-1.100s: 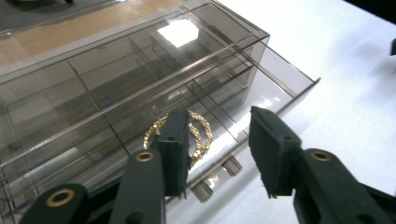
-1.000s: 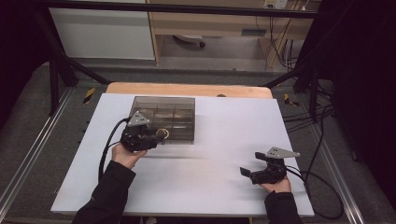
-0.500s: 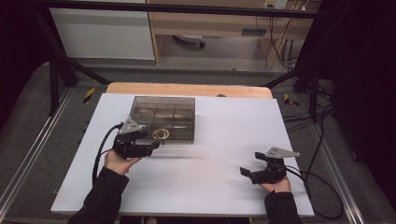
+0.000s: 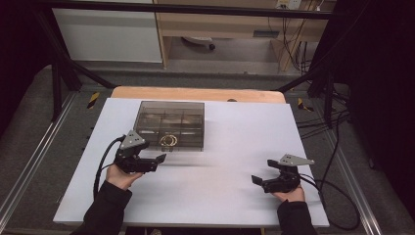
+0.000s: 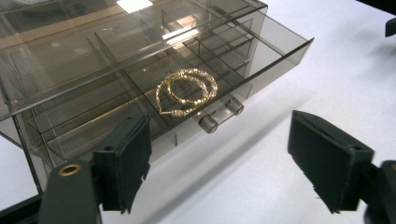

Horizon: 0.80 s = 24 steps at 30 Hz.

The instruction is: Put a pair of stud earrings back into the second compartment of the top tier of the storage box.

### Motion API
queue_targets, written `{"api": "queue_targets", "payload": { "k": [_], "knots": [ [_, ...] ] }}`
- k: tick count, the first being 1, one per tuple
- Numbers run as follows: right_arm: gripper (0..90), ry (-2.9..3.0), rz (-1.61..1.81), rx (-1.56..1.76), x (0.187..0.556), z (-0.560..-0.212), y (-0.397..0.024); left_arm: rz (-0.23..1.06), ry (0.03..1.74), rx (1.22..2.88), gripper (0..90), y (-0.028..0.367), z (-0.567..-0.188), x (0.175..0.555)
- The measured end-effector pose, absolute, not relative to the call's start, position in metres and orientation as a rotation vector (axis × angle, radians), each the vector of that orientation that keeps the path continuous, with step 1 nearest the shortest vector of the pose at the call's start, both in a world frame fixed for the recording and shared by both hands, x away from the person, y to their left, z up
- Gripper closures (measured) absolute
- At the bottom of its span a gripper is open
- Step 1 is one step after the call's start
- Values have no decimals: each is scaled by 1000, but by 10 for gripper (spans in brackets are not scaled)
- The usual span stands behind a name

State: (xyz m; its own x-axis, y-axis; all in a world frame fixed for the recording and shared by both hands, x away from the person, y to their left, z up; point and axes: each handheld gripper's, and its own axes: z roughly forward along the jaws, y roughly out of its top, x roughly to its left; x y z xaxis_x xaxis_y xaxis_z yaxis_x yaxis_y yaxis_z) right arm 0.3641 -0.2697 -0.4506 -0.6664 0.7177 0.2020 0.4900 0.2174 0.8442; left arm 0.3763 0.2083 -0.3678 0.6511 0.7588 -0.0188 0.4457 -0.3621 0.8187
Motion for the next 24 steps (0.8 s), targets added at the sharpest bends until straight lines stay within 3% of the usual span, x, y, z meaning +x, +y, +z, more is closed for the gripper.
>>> {"api": "queue_targets", "payload": {
  "k": [24],
  "knots": [
    [4,2256,1435,1148,364,-450,-270,475,936,2037,143,211,-384,360]
  ]
}}
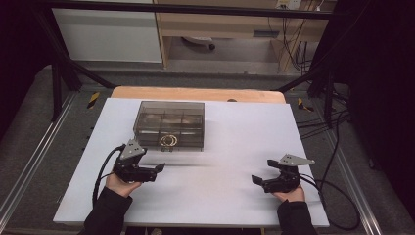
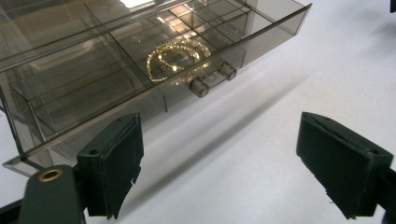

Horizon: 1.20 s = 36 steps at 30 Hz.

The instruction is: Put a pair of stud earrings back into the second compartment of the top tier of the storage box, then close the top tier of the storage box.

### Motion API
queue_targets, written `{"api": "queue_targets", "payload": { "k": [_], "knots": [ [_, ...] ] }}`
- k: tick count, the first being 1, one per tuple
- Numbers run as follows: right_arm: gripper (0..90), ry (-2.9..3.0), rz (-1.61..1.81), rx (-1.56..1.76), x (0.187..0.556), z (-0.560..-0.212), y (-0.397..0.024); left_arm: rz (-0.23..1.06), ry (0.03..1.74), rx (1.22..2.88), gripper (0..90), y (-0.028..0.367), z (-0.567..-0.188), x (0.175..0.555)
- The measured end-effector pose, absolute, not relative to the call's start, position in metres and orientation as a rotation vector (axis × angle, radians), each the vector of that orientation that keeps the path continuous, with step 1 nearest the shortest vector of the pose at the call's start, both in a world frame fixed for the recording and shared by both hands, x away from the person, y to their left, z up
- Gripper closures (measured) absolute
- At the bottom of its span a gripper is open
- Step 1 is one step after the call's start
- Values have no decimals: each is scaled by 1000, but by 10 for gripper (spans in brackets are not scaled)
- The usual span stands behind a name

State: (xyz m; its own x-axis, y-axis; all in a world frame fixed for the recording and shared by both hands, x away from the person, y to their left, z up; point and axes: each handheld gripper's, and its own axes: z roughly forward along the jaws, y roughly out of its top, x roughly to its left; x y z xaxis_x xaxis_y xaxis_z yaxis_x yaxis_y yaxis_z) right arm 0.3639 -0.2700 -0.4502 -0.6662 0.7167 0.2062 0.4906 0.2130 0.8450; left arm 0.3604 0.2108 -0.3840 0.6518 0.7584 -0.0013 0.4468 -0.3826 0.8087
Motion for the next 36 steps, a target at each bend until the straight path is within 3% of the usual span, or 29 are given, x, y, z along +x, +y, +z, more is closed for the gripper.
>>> {"api": "queue_targets", "payload": {
  "k": [18,36],
  "knots": [
    [4,2256,1437,1147,364,-450,-270,456,961,2040,179,212,-393,360],
    [4,2260,1436,1146,364,-451,-270,394,957,2047,498,211,-395,365]
  ]
}}
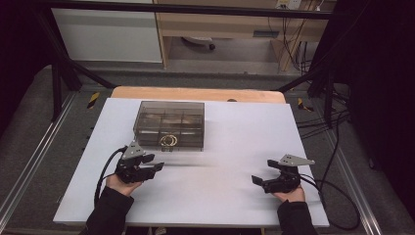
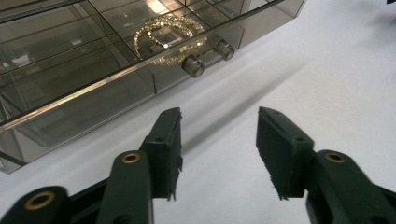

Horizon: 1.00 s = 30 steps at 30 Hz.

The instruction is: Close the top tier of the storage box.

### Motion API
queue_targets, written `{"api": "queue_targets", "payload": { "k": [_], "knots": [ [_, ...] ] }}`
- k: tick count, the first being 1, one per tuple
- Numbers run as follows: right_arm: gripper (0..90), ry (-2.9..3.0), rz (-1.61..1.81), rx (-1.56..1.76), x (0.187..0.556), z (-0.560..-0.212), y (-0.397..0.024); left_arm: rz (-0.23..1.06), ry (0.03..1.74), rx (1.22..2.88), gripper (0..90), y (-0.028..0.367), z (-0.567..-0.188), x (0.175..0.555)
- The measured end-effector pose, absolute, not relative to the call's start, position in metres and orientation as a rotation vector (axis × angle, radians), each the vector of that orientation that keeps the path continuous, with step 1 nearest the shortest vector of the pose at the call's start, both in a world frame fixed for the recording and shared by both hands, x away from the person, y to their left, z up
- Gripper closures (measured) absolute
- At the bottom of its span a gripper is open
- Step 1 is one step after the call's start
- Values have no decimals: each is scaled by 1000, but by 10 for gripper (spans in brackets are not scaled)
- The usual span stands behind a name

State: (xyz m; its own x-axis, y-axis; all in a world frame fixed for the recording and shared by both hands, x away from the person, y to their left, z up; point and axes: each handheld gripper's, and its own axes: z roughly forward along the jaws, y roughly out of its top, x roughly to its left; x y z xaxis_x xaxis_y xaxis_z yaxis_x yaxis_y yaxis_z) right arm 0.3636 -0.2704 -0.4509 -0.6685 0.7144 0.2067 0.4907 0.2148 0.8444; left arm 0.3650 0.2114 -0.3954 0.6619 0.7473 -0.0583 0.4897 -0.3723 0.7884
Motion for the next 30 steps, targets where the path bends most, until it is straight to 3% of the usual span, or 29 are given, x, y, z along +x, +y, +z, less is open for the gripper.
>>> {"api": "queue_targets", "payload": {
  "k": [30],
  "knots": [
    [4,2262,1433,1151,364,-452,-271,404,980,2024,852,209,-397,372]
  ]
}}
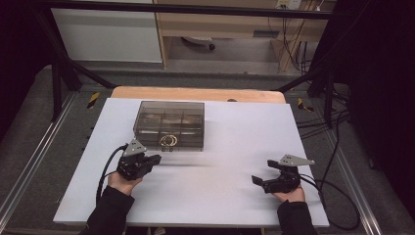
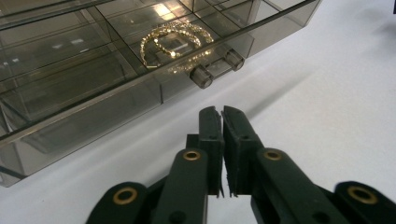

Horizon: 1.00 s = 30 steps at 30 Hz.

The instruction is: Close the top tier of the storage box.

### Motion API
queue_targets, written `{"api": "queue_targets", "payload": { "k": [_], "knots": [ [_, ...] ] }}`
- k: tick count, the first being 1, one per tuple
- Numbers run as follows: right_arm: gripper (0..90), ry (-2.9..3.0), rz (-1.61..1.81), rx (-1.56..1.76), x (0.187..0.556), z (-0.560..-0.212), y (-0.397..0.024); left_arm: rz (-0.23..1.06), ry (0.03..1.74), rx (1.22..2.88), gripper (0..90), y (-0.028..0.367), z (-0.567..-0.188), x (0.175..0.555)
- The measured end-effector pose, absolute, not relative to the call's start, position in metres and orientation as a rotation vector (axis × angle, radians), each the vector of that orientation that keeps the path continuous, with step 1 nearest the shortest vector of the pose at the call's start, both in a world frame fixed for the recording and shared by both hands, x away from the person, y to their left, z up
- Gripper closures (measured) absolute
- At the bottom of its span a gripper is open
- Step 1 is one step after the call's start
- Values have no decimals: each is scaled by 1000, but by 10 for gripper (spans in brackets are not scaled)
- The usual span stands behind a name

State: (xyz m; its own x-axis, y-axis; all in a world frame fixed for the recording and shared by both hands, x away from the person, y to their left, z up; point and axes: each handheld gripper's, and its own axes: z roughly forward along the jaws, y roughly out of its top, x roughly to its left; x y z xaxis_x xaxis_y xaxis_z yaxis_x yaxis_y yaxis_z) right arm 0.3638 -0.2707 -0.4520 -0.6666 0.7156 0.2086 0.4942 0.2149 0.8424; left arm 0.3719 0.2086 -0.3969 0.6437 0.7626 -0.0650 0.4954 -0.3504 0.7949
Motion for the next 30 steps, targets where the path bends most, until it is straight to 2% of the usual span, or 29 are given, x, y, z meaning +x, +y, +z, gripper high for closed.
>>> {"api": "queue_targets", "payload": {
  "k": [4,30],
  "knots": [
    [4,2259,1433,1150,364,-452,-271,410,980,2021,887,209,-396,372],
    [4,2259,1432,1151,364,-452,-270,448,977,2015,888,211,-395,390]
  ]
}}
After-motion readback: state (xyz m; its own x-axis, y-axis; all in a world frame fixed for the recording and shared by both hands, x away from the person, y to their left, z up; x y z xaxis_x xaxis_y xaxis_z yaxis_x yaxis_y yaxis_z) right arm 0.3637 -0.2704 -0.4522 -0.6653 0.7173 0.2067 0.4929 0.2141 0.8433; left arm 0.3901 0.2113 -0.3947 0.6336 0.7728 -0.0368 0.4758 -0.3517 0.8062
